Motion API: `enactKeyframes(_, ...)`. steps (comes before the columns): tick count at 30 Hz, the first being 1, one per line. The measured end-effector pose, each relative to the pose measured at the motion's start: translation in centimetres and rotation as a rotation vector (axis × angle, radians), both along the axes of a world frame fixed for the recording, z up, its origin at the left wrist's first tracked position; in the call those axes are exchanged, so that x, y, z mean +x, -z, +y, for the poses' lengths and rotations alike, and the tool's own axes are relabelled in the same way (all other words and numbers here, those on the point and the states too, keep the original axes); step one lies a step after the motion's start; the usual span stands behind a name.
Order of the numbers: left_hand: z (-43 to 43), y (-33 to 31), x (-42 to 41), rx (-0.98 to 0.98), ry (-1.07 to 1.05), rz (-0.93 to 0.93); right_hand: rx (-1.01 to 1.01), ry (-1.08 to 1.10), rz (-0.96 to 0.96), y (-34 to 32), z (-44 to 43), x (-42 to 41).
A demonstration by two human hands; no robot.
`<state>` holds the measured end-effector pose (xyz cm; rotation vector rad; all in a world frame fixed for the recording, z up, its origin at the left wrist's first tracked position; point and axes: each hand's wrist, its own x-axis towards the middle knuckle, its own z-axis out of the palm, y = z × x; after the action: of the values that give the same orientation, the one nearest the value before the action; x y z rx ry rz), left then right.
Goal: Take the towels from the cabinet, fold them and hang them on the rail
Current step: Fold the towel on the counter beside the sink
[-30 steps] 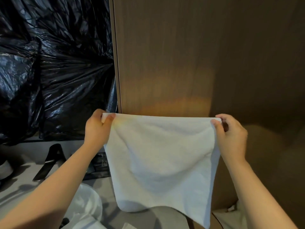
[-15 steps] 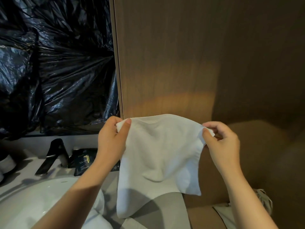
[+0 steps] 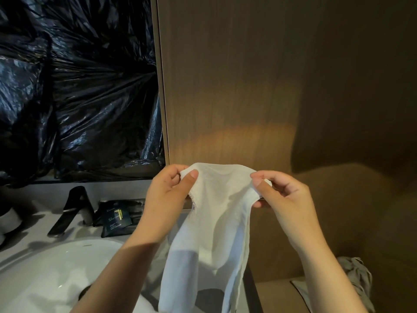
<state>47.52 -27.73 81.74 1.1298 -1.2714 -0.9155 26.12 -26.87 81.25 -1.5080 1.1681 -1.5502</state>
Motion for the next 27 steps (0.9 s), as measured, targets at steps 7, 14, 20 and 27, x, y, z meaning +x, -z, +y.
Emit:
enactKeyframes(7,0.5,0.6,0.2,0.083,0.076,0.187,0.082,-0.135,0.031,-0.1,0.5,0.6)
enactKeyframes(14,0.9,0.6,0.0,0.168,0.166,0.361,0.13,-0.262,0.185,-0.1,0.9,1.5)
enactKeyframes(20,1.0,0.6,0.3,0.171,0.208,0.401,-0.002,-0.114,0.334,-0.2,0.8,2.1)
enactKeyframes(27,1.3,0.7,0.3,0.214,0.221,0.472,0.007,-0.079,0.369,-0.1,0.7,2.6)
